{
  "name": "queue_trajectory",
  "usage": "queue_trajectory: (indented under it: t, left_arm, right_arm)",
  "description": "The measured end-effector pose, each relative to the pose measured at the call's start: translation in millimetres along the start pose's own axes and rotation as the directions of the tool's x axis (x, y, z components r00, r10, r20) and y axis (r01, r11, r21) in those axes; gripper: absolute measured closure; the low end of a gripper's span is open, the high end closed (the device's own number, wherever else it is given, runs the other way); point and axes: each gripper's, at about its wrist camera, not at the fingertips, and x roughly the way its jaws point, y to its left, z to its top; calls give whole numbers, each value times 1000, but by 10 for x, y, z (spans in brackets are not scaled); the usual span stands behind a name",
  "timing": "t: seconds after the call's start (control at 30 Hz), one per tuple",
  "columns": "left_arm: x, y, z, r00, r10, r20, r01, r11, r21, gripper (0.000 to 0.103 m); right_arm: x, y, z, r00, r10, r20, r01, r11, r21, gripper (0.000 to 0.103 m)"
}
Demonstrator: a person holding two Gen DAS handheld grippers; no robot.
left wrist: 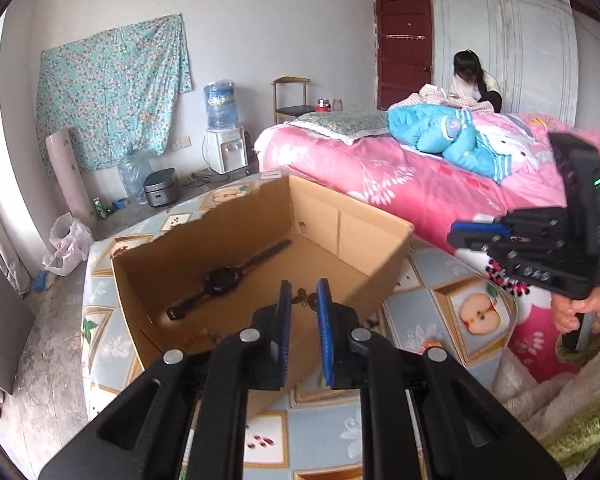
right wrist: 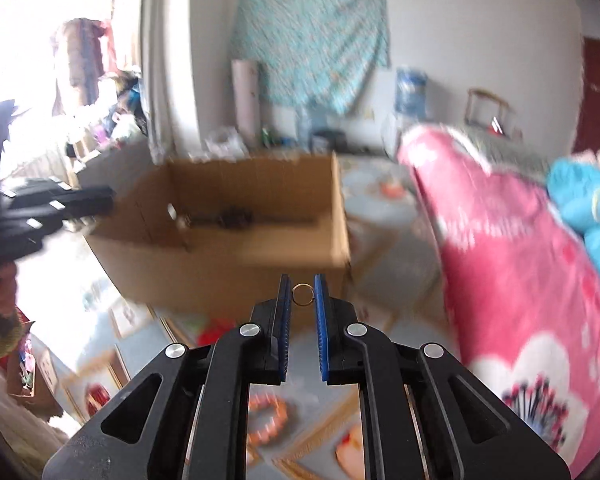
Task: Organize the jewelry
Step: 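Lower the gold ring into the box and open the right gripper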
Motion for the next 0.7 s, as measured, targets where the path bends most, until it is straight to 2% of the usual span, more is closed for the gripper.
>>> queue_trajectory:
  t: [0.07, 0.13, 0.2, 0.27, 0.33, 0.43, 0.53, 0.6, 0.7]
  left_arm:
    - [147, 143, 67, 1000, 1, -26, -1, 1000, -31, 91]
    - [347, 305, 132, 997, -14, -75, 8, 996, -83, 91]
    - [613, 508, 190, 988, -62, -140, 38, 985, -165, 91]
    - [846, 679, 241, 976, -97, -196, 50, 972, -230, 91]
    - [1017, 788, 263, 961, -128, -245, 57, 959, -278, 91]
    - [1191, 911, 265, 948, -121, -295, 19, 945, -327, 89]
    - [1227, 995, 214, 942, -151, -299, 26, 923, -384, 80]
    - [1226, 1051, 176, 942, -174, -286, 41, 908, -417, 79]
    - [1176, 1082, 151, 949, -160, -272, 27, 900, -435, 79]
  right_arm:
    - [135, 53, 212, 997, 80, 24, -80, 997, -20, 93]
    - [384, 66, 363, 987, 161, -8, -161, 987, -22, 93]
    - [771, 101, 510, 969, 225, -98, -226, 974, -2, 93]
    - [1083, 120, 596, 940, 292, -176, -290, 956, 39, 93]
    - [1367, 112, 678, 914, 325, -243, -315, 946, 79, 92]
    - [1533, 39, 765, 900, 353, -255, -332, 935, 123, 88]
    - [1470, -35, 795, 907, 362, -215, -333, 930, 158, 85]
    - [1409, -100, 800, 916, 357, -184, -328, 929, 171, 84]
    - [1363, -236, 797, 928, 342, -146, -312, 930, 192, 83]
